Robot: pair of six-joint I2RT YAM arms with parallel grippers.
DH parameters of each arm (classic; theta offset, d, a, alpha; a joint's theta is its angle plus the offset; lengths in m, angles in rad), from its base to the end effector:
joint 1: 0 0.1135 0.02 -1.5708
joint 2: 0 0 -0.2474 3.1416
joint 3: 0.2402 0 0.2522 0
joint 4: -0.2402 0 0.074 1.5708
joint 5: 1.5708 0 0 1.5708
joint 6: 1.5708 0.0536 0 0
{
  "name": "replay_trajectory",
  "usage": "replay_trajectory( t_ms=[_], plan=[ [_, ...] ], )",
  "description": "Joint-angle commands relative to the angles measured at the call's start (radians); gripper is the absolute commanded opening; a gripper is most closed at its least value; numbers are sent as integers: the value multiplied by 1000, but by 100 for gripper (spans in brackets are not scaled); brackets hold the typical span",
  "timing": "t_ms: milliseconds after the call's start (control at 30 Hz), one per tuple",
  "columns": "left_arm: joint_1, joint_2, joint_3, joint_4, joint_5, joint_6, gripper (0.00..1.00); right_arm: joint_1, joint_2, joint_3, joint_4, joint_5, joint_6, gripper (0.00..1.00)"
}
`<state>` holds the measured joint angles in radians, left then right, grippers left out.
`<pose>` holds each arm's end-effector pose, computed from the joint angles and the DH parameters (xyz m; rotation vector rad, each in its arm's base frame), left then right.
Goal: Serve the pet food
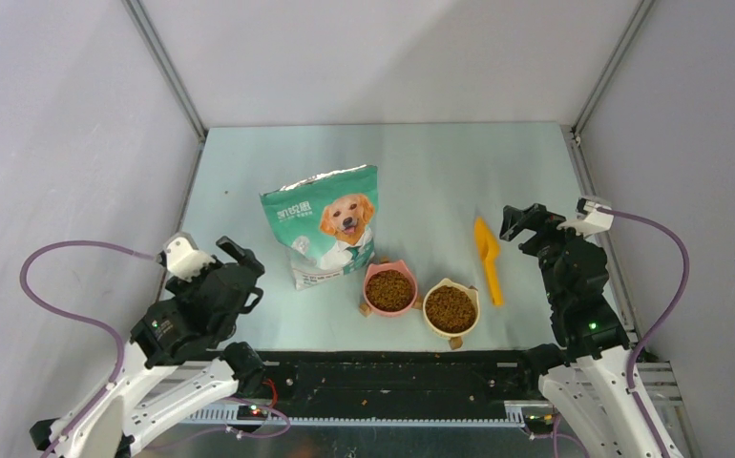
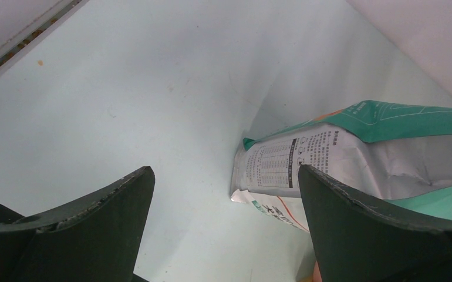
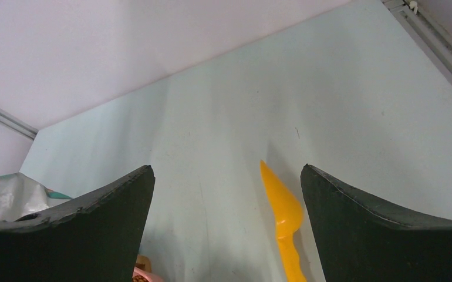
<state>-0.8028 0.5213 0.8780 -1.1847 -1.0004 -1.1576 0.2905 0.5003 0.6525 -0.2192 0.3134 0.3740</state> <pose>0.0906 -0.0288 0.3026 -0.7475 1.8335 -0.0371 0.1587 0.0302 0.3203 0.3073 1.6114 0.2526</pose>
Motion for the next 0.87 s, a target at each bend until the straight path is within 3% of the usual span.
replay_trajectory(
  t_ms=[0, 833],
  plan=[
    [-3, -20, -1, 79, -37, 42, 99, 0, 4, 3, 26, 3, 11, 99],
    [-4, -98, -33, 245, 75, 221, 99, 1, 1, 4, 50, 11, 57, 99]
  ],
)
